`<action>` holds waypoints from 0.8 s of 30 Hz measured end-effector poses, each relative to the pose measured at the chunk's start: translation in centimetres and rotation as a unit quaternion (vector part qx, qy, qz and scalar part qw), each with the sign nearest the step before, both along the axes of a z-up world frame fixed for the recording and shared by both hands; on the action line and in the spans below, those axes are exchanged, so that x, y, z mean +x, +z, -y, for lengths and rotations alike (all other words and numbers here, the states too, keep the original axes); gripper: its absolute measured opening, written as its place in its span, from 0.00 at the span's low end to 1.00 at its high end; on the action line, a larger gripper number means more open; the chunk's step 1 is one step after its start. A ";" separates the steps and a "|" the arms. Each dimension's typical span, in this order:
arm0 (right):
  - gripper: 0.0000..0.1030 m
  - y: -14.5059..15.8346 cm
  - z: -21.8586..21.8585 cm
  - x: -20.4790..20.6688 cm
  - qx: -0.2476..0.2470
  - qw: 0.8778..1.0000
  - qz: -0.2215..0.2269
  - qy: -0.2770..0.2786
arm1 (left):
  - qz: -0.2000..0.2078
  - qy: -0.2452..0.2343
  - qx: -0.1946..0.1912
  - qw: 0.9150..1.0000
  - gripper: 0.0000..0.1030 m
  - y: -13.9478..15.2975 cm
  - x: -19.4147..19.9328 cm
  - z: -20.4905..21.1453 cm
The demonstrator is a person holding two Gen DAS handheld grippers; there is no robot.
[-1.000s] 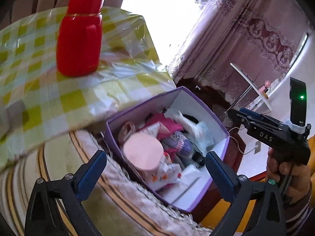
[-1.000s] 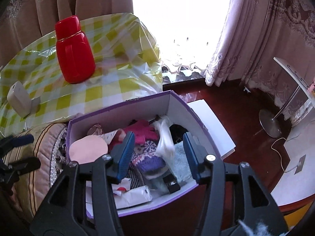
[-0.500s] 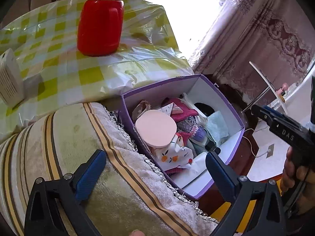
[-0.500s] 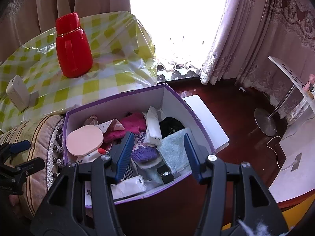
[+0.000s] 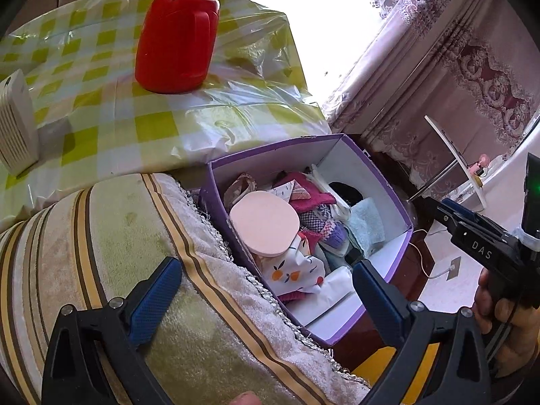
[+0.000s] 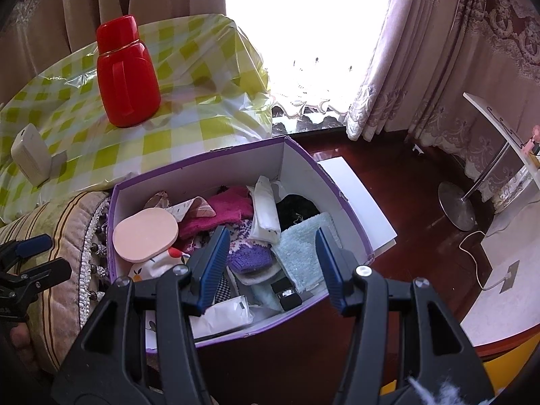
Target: Organize soft objects
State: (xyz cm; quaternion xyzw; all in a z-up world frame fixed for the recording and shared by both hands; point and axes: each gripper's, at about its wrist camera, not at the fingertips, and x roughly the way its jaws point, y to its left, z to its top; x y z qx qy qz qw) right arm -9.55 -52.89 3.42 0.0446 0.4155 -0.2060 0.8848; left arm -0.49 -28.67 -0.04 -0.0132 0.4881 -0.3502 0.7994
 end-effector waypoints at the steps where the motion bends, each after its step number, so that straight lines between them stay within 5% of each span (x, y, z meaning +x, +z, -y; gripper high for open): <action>1: 0.55 0.0 0.0 0.0 0.000 1.000 0.000 0.000 | 0.000 0.000 0.000 1.000 0.99 0.0 0.0 0.0; 24: 0.55 -0.6 0.3 -0.4 0.008 1.000 -0.005 -0.003 | 0.002 -0.001 0.004 1.000 0.99 -0.3 0.0 0.1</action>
